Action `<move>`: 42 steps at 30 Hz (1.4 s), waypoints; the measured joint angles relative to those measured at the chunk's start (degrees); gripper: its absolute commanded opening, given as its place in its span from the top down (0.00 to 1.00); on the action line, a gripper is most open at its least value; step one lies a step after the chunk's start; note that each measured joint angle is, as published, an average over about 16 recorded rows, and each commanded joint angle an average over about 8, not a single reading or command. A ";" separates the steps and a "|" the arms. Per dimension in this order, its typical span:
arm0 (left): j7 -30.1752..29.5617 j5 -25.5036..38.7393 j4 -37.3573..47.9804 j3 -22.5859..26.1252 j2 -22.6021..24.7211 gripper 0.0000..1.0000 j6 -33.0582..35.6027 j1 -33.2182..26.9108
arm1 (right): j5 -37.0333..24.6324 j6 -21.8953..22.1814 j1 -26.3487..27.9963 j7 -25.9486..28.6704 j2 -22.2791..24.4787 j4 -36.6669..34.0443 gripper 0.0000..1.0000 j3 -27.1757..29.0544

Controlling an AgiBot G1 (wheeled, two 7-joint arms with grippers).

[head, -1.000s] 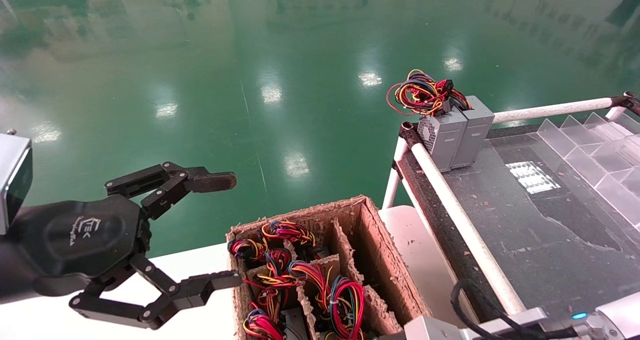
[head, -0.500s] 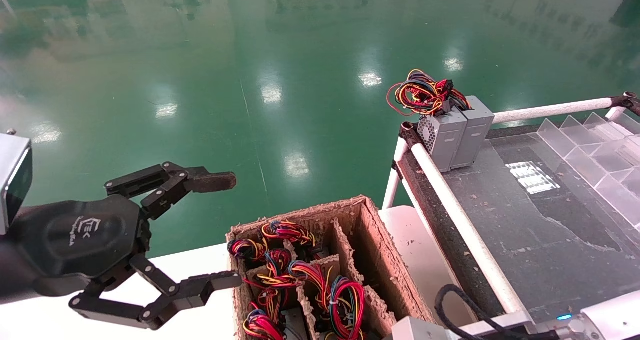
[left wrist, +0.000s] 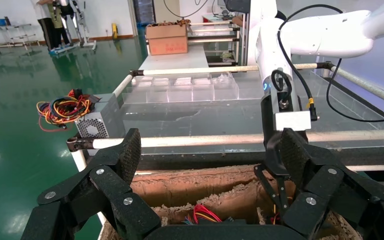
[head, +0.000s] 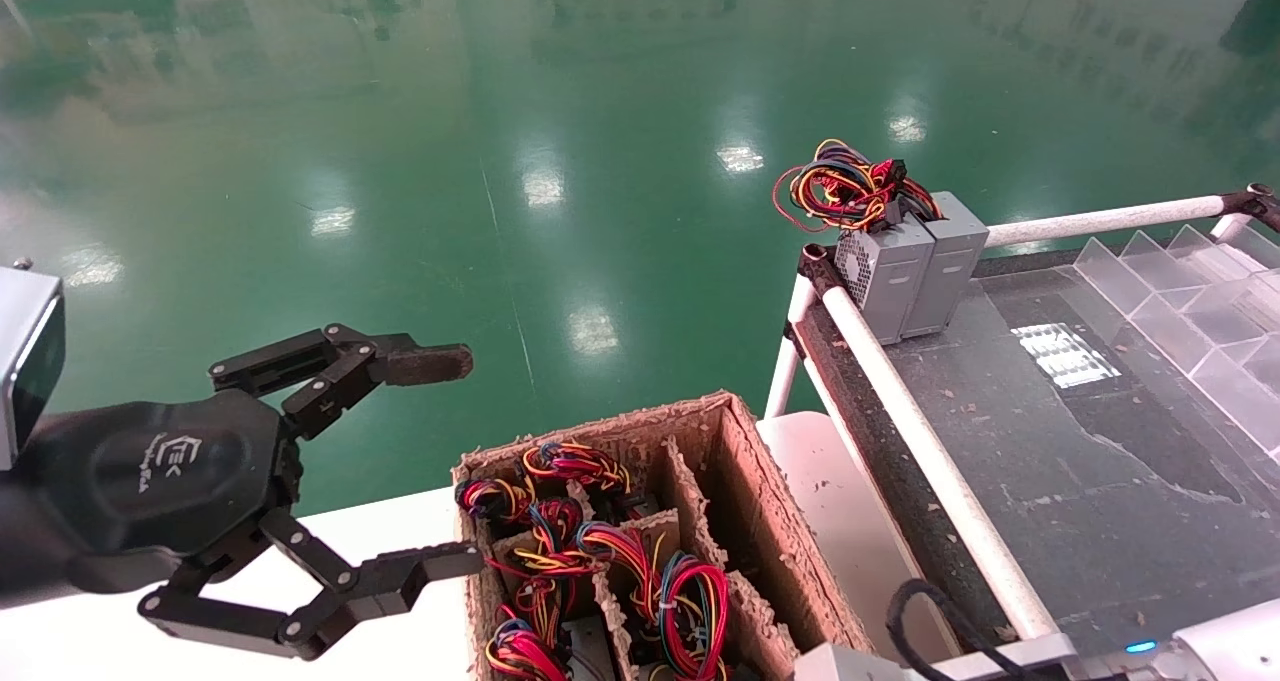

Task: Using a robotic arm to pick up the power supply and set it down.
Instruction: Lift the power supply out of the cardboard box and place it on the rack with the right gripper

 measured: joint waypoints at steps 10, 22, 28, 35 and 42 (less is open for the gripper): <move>0.00 0.00 0.00 0.00 0.00 0.00 0.00 0.00 | 8.00 -0.69 0.03 -2.12 4.79 0.71 1.00 4.82; 0.00 0.00 0.00 0.00 0.00 0.00 0.00 0.00 | 22.00 -1.19 0.06 -7.16 11.66 -3.53 1.00 13.69; 0.00 0.00 0.00 0.00 0.00 0.00 0.00 0.00 | 26.28 -0.59 1.09 -10.17 13.68 -8.13 1.00 17.41; 0.00 0.00 0.00 0.00 0.00 0.00 0.00 0.00 | 25.75 2.40 3.87 -14.12 15.14 -14.20 1.00 20.04; 0.00 0.00 0.00 0.00 0.00 0.00 0.00 0.00 | 21.42 7.85 7.02 -18.05 15.68 -20.80 1.00 20.88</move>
